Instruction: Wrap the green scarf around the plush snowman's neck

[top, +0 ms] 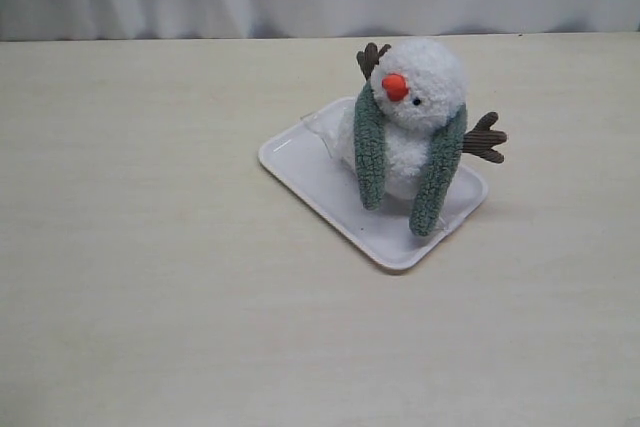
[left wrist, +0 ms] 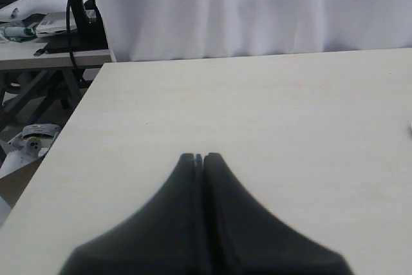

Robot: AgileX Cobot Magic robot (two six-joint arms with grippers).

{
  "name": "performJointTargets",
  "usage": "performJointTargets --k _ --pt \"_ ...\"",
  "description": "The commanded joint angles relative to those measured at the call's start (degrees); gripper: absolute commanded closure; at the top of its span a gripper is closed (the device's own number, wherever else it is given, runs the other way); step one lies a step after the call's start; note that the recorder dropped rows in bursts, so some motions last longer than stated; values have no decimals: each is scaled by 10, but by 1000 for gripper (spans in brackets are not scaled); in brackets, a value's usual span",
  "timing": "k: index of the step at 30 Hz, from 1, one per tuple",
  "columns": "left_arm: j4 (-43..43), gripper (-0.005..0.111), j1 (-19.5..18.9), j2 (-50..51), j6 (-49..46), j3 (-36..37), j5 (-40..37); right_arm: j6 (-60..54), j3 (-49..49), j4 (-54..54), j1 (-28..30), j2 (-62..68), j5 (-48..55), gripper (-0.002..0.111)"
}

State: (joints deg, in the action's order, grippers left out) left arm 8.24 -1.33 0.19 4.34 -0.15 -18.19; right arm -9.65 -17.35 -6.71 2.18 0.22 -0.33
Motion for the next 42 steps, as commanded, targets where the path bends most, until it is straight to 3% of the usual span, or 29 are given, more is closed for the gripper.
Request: performJointTargets --k 1,13,27,34,42 --pt "1 107 3 -2 -1 2 6 33 33 70 27 -2 30 104" --pt "1 107 3 -2 -1 2 6 31 174 76 10 -2 21 104" --pt "1 107 3 -2 -1 2 6 50 174 106 6 -2 192 104" --pt "1 107 3 -2 -1 2 6 50 174 106 -47 -2 195 104" --pt "1 107 3 -2 -1 2 6 50 174 106 -49 -2 195 104"
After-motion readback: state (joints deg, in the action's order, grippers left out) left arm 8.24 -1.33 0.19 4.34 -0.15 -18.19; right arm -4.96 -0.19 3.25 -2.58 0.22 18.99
